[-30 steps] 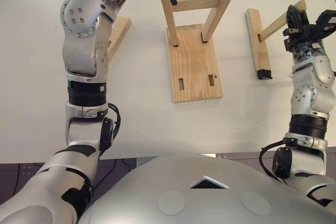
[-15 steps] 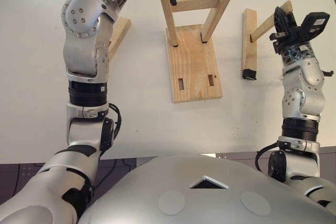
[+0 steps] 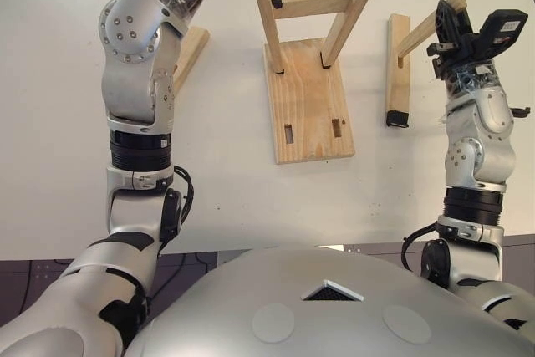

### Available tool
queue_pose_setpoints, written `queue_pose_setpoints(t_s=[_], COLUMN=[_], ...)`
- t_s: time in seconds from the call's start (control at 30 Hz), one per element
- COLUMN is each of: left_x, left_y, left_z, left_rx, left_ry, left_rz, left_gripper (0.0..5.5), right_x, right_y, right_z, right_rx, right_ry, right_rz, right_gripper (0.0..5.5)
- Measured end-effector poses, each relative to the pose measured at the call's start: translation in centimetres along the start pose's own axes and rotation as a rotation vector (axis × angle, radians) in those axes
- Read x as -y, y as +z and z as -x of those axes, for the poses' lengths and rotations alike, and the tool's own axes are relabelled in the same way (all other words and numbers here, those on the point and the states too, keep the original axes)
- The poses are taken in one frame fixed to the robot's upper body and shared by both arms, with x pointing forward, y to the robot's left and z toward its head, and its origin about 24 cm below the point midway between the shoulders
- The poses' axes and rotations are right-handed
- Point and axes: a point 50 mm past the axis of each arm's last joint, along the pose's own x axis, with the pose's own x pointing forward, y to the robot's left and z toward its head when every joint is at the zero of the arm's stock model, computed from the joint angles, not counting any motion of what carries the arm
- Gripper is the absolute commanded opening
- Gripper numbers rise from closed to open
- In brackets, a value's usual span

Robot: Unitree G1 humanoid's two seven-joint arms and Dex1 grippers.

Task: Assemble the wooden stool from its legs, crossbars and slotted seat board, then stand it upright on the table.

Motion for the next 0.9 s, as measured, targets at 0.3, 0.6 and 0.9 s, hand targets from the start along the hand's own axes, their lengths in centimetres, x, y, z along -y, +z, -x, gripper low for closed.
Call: queue_pose_setpoints(t_s=[0.3,0.6,0.9], left_x=[0.1,0.1,0.1], left_y=[-0.1,-0.1,-0.1], left_z=[0.1,0.1,0.1], left_rx=[-0.004,-0.006,-0.012], left_ry=[0.000,-0.001,-0.003], left_rz=[0.003,0.005,0.008], left_gripper=[3.21,3.21,3.21], right_x=[0.8,-0.8,-1.0], right_y=[-1.6,-3.1,-2.6], right_z=[0.6,1.5,1.0], right_rx=[-0.033,-0.032,-0.099], right_ry=[-0.024,-0.294,-0.277], right_rz=[-0.019,-0.090,-0.052], right_gripper=[0.39,0.39,0.39])
